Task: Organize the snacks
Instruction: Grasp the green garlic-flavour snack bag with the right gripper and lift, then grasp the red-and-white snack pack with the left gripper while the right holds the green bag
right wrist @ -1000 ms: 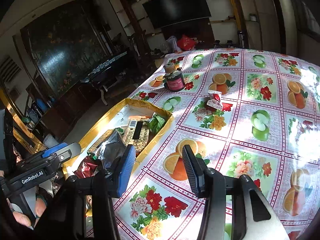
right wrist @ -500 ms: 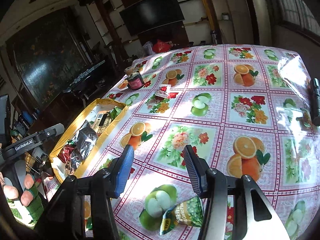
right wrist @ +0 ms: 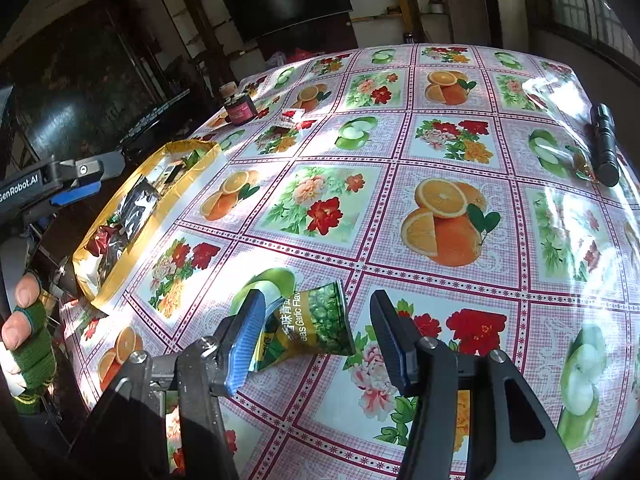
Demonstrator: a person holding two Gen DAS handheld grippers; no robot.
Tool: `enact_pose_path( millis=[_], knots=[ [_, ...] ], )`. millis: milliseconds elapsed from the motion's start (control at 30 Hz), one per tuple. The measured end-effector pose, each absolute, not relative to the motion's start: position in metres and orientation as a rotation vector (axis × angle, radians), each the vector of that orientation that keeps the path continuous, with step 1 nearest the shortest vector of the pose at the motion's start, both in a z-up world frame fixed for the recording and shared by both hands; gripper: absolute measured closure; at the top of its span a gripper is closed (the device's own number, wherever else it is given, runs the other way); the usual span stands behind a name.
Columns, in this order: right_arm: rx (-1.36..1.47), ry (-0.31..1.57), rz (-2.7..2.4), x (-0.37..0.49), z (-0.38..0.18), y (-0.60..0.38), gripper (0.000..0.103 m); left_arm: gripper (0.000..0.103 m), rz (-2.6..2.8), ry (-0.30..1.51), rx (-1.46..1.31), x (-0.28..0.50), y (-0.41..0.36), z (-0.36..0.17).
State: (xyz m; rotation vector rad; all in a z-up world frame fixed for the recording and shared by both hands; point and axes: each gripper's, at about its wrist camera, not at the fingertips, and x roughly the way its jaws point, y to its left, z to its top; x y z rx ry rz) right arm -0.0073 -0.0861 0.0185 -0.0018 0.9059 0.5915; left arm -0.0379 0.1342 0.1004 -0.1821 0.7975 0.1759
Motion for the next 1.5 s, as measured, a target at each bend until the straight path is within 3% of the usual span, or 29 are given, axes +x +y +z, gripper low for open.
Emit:
enact_pose_path(
  millis=[567,633,667,967,1367,1400,1433,1467,1500],
  knots=[
    [-0.185,0.924,0.568,-0.011,0.002,-0.062,0.042,0.015,0.158,0.834,-0.148,-0.004,0.115,0.093],
    [-0.187,0.935,0.574,-0.009,-0.002,-0.063,0.055,0.013,0.16,0.837,-0.136,0.009,0.112,0.093],
    [-0.188,0.933,0.567,-0.009,-0.002,-0.064,0.072,0.012,0.159,0.838,-0.129,0.017,0.111,0.093],
    [-0.129,0.929,0.577,-0.004,0.005,-0.078,0.073,0.011,0.249,0.903,-0.092,0.126,0.116,0.082],
    [-0.052,0.93,0.596,0.0,0.011,-0.096,0.073,0.011,0.302,1.082,-0.077,0.244,0.12,0.014],
    [-0.05,0.929,0.597,0.001,0.011,-0.097,0.073,0.014,0.294,1.094,-0.093,0.248,0.122,0.008],
    [-0.05,0.927,0.597,0.001,0.012,-0.097,0.073,0.027,0.282,1.108,-0.108,0.249,0.124,0.002],
    [-0.048,0.925,0.599,0.001,0.013,-0.097,0.073,0.031,0.254,1.087,-0.143,0.248,0.126,0.002],
    [-0.045,0.921,0.6,0.002,0.013,-0.097,0.073,0.055,0.239,1.078,-0.155,0.246,0.127,0.002]
  ],
)
